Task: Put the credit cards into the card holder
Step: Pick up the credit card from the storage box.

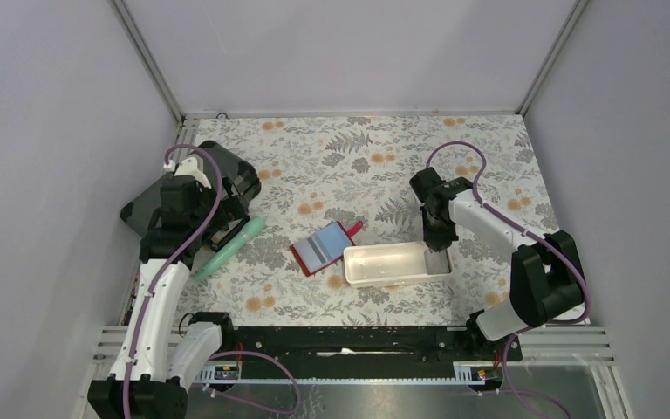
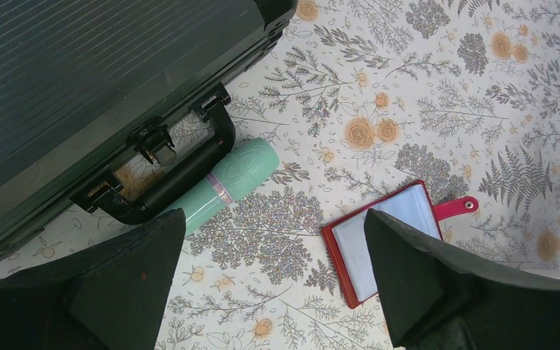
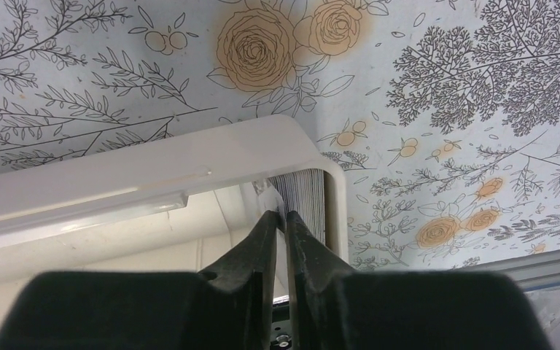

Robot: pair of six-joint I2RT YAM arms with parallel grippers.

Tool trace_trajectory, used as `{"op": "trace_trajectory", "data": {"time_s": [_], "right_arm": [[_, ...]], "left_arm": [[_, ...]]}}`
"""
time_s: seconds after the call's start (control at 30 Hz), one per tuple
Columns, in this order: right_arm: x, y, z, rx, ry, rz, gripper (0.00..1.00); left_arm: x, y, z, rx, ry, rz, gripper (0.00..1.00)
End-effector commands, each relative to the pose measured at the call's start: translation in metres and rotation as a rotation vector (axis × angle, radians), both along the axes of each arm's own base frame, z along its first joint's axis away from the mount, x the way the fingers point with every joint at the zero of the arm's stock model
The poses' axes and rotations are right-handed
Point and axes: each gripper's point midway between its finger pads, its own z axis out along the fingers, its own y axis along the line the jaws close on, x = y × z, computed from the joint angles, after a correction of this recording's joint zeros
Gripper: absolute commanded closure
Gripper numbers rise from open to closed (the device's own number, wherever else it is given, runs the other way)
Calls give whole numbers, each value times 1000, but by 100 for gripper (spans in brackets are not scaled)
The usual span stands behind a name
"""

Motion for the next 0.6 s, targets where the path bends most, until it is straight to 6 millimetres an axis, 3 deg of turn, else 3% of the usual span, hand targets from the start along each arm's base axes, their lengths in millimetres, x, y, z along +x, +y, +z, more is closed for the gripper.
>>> {"op": "trace_trajectory", "data": {"time_s": [0.0,0.27,0.43,0.57], "right_arm": [[3,2,13,23,-22,-2,88],[3,15,19,102,-32,29,100],[6,26,27,167,-57,54,100],[9,34,44,219,-103,77,100]], "left_arm": [[9,-1,9,2,-55,-17,1],[8,-1,9,-1,-54,-16,1],[8,-7,10,-22,-60,-42,1],[7,-25,17,-80,-105,-125,1]]}}
